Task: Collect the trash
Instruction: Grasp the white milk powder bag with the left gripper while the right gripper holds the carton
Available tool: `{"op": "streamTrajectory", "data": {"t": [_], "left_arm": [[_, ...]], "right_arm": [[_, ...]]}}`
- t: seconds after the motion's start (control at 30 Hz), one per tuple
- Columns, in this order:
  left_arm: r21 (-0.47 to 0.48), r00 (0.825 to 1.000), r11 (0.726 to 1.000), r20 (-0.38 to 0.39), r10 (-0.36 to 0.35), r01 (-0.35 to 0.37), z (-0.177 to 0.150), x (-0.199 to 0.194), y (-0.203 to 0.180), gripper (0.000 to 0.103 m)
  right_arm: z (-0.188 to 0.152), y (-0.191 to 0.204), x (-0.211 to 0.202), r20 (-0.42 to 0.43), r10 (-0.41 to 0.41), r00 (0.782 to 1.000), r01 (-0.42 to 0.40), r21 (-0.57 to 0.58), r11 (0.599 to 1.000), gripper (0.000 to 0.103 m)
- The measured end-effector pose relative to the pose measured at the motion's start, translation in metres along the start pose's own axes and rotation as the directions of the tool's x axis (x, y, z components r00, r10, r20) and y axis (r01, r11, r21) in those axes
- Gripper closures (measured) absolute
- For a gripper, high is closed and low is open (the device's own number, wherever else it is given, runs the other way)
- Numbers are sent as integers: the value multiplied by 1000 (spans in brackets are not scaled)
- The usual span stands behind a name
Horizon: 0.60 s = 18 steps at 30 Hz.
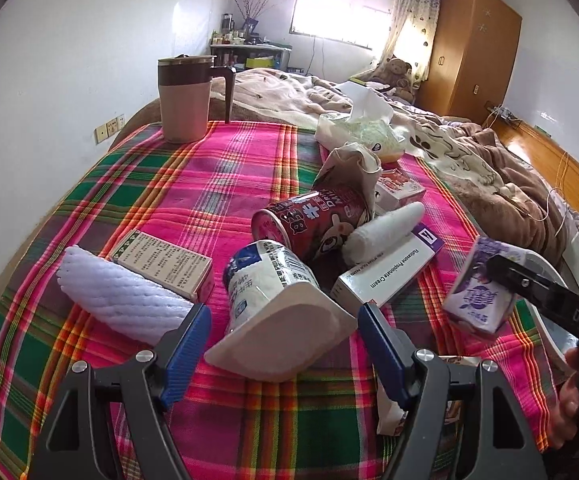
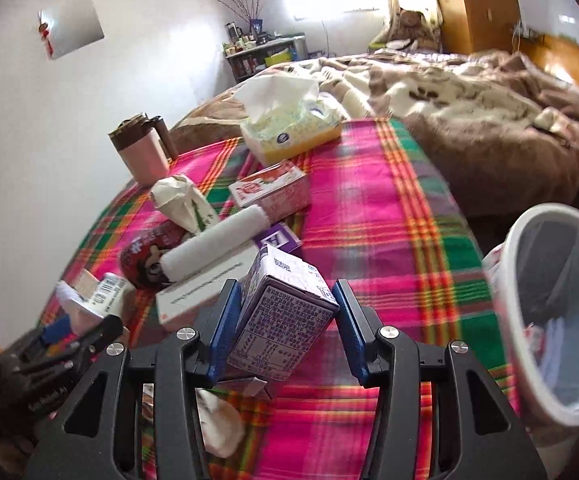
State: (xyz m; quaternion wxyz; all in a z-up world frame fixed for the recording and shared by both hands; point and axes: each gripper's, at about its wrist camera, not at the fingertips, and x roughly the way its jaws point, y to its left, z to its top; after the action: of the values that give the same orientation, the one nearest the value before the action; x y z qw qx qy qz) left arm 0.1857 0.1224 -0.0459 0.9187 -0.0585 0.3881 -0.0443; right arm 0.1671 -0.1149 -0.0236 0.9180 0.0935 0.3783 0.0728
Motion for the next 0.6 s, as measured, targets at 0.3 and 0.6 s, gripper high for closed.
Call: {"op": "streamTrajectory", "data": {"t": [0.3, 0.6], "left_arm": [[-50, 999, 999, -49, 11, -13, -3, 21, 2, 28], [-95, 999, 995, -38, 15, -19, -3, 22, 8, 47]], "right_arm": [[-4, -14, -3, 29, -77, 997, 78, -39, 996, 55], [-9, -13, -8, 43, -74, 996, 76, -55, 996, 55]]}}
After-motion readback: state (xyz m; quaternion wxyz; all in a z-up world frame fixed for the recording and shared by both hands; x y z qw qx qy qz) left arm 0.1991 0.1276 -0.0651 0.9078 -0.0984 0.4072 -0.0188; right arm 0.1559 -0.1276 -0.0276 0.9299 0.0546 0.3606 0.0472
